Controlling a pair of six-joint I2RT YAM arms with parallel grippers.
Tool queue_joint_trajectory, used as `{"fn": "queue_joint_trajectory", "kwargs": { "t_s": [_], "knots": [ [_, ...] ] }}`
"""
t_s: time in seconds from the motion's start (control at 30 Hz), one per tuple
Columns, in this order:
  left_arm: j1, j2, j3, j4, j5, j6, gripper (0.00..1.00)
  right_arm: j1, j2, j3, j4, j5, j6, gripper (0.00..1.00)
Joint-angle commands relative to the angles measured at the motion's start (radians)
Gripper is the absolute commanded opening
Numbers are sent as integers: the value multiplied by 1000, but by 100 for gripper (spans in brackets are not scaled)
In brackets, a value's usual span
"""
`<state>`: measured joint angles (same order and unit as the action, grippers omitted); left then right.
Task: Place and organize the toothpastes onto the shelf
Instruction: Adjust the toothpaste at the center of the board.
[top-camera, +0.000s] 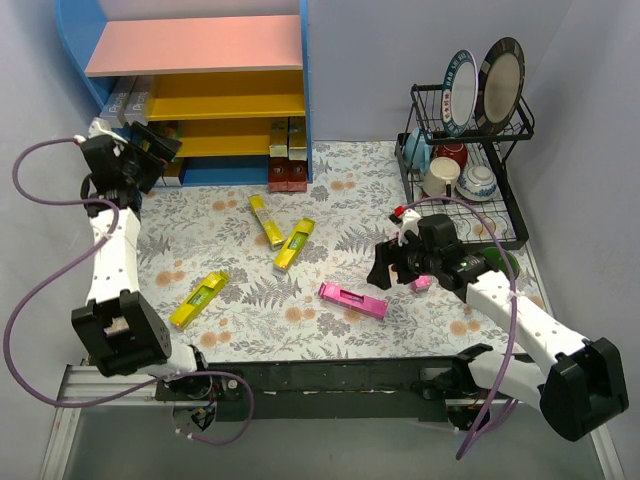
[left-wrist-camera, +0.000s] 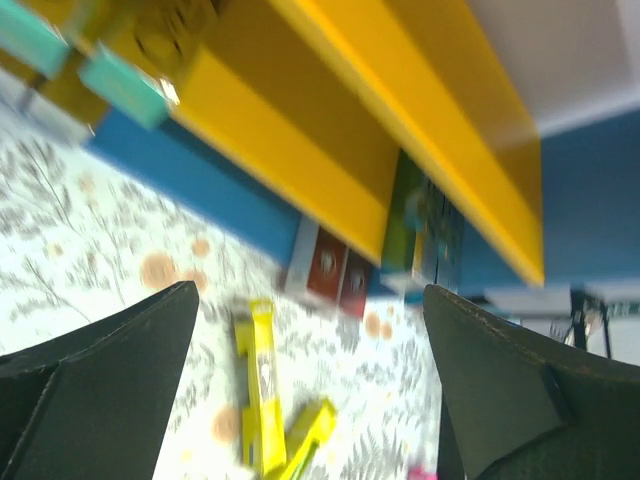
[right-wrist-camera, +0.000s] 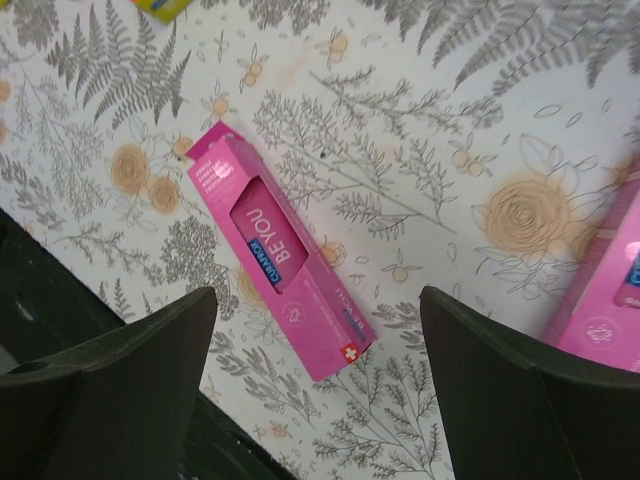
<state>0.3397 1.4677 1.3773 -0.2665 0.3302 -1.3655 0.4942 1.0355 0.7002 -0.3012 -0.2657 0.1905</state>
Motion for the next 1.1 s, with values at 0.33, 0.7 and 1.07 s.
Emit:
{"fn": "queue_joint_trajectory", "kwargs": {
  "t_s": [0.33,0.7,1.07],
  "knots": [
    [-320,-476,-437,-94,16,184,98,167,216,97,-196,-35,-111,89],
    [-395,-645,-708,-16,-51,278,98,388,515,286,-246,241,-189,89],
    [-467,-698,-845,67,-140,290,98,494,722,352,-268,362,-198,80]
  ]
}}
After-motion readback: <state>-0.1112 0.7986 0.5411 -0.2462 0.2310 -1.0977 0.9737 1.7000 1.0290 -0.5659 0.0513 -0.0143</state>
